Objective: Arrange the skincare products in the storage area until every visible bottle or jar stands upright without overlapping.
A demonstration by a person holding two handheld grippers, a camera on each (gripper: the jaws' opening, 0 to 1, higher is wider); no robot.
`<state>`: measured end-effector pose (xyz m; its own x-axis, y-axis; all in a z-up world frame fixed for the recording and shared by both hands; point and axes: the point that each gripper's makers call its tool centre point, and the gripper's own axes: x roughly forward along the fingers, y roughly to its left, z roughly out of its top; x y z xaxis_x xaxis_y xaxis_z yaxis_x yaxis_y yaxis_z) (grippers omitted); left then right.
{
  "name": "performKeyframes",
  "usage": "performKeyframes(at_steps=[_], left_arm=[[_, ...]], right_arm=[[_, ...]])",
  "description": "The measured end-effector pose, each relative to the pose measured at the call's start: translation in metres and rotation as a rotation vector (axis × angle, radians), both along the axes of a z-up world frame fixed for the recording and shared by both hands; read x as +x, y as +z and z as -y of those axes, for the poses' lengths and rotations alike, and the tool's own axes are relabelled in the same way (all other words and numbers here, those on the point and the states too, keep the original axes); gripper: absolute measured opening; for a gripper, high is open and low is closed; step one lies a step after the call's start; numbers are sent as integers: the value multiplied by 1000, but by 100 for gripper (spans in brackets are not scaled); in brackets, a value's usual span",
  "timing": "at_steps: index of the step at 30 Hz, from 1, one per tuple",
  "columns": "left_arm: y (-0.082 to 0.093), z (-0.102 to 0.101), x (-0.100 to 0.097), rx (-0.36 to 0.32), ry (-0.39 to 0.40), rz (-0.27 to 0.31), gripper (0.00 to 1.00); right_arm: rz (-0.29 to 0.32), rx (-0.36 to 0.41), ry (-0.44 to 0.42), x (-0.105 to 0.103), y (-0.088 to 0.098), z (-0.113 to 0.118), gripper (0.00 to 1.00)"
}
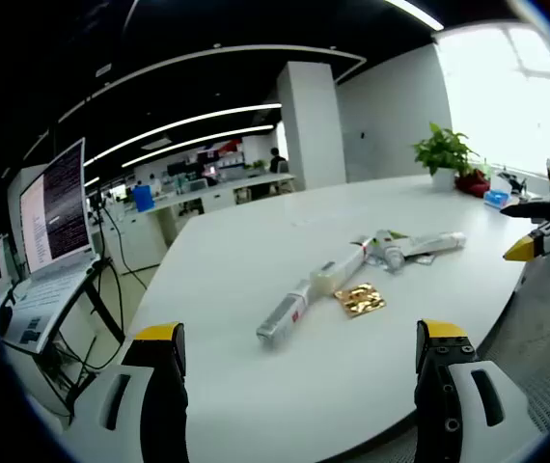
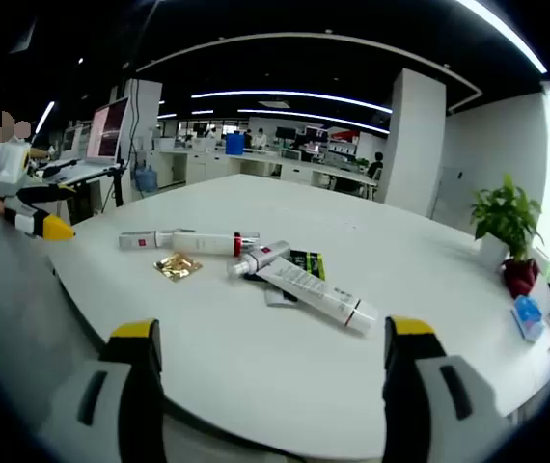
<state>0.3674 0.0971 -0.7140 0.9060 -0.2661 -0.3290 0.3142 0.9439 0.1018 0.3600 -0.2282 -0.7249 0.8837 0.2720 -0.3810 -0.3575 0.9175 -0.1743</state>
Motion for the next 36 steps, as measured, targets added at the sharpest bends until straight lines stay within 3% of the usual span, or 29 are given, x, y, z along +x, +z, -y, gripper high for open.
performKeyframes(at_steps=[36], left_arm=[[-1,0,0,2,-4,-5,97]], right_arm=[[-13,-10,-10,0,-2,2,99]])
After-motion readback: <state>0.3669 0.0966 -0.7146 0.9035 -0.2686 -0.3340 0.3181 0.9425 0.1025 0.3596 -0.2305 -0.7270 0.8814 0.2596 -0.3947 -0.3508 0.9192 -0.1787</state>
